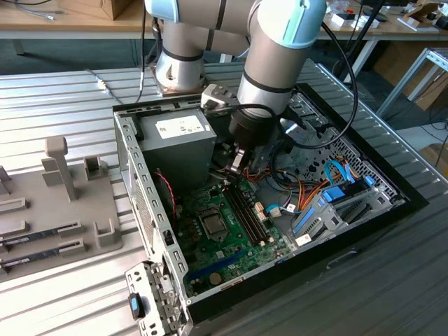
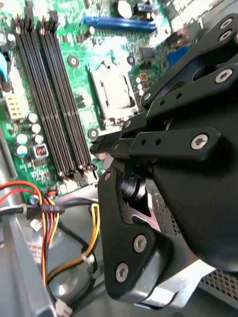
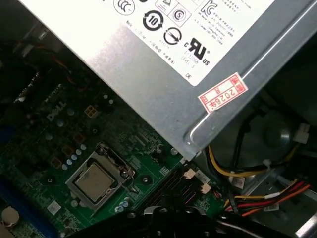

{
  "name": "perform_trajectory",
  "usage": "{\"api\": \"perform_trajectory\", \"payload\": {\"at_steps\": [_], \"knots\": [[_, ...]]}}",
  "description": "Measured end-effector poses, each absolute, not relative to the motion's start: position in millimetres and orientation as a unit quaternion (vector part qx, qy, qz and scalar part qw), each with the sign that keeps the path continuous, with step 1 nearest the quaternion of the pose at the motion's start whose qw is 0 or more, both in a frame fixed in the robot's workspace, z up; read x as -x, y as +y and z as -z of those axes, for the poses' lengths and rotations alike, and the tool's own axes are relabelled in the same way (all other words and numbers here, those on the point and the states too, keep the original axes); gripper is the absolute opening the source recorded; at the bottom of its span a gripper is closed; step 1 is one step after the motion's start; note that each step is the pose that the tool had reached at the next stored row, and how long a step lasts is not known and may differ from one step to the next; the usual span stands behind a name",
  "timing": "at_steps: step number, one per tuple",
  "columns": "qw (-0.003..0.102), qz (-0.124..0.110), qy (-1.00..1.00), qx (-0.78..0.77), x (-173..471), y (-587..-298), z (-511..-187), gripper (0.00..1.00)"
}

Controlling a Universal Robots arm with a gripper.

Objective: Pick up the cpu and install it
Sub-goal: 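Install the first cpu locking lever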

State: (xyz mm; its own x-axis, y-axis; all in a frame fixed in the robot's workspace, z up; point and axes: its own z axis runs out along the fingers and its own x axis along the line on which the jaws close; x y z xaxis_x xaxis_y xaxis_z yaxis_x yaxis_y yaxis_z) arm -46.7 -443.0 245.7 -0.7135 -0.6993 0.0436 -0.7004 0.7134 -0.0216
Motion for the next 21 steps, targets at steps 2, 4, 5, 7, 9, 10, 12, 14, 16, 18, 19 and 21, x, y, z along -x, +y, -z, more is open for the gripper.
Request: {"api": "perform_trajectory", "payload": {"at_steps": [2, 4, 5, 7, 9, 10, 12, 14, 16, 18, 19, 21], "knots": [[0.007, -0.009, -0.926, -0.378, 46.7, -443.0, -245.5, 0.14], [0.005, -0.005, -0.926, -0.378, 46.7, -443.0, -245.5, 0.14], [0.004, -0.004, -0.926, -0.378, 46.8, -443.0, -245.5, 0.14], [0.004, -0.002, -0.926, -0.378, 47.0, -443.0, -245.5, 0.14], [0.003, 0.001, -0.923, -0.385, 49.3, -443.0, -244.7, 0.14], [0.003, 0.001, -0.919, -0.393, 49.2, -443.0, -244.2, 0.14], [0.003, 0.001, -0.910, -0.415, 49.3, -443.1, -243.2, 0.14], [0.000, 0.005, -0.902, -0.432, 51.4, -443.2, -241.5, 0.14], [-0.001, 0.009, -0.901, -0.434, 56.9, -444.2, -239.7, 0.14], [-0.002, 0.009, -0.901, -0.434, 59.4, -444.3, -238.5, 0.14], [-0.002, 0.009, -0.901, -0.433, 60.7, -444.5, -238.2, 0.14], [-0.002, 0.011, -0.901, -0.434, 62.8, -448.3, -237.9, 0.14]]}}
